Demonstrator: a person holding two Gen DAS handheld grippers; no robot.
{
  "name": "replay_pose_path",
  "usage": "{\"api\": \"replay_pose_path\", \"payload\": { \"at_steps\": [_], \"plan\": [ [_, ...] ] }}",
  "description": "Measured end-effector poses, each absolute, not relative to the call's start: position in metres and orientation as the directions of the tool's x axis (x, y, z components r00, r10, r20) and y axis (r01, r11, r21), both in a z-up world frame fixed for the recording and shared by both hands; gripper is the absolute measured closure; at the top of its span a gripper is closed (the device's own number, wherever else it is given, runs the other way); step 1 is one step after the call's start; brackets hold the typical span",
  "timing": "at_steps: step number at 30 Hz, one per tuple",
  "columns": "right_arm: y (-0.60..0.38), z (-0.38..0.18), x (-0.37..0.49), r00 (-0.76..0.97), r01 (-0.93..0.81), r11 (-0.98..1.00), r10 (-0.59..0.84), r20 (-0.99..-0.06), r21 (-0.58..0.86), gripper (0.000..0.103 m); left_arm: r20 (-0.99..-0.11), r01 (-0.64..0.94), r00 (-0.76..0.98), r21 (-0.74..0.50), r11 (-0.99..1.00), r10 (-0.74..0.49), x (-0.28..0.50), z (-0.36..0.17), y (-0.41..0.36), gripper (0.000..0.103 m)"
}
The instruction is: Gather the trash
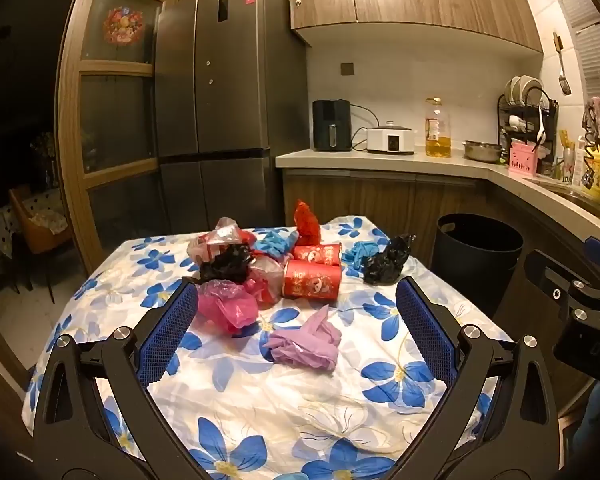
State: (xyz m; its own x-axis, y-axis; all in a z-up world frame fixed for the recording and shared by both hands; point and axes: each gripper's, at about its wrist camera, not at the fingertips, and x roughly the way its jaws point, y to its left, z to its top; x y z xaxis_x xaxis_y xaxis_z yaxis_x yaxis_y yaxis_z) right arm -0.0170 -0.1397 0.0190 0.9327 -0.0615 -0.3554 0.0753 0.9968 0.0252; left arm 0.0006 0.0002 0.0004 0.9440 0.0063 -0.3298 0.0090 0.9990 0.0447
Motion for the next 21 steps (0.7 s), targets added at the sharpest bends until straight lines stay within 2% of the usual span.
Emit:
{"api": "replay_pose_path", "payload": {
  "at_steps": [1,21],
  "plan": [
    [-0.140,0.019,-0.017,0.935,0.073,0.997,-0.058,-0.351,0.030,0.005,-0.309,0.014,0.951,0.051,0.999,0.003,-0.002,0.001,-0.001,0.006],
    [-0.141,0.021,-0.018,0.934,0.074,0.997,-0.059,-0.352,0.030,0.005,-0.307,0.014,0.952,0.051,0.999,0.002,-0.006,0.011,-0.006,0.006]
  ]
}}
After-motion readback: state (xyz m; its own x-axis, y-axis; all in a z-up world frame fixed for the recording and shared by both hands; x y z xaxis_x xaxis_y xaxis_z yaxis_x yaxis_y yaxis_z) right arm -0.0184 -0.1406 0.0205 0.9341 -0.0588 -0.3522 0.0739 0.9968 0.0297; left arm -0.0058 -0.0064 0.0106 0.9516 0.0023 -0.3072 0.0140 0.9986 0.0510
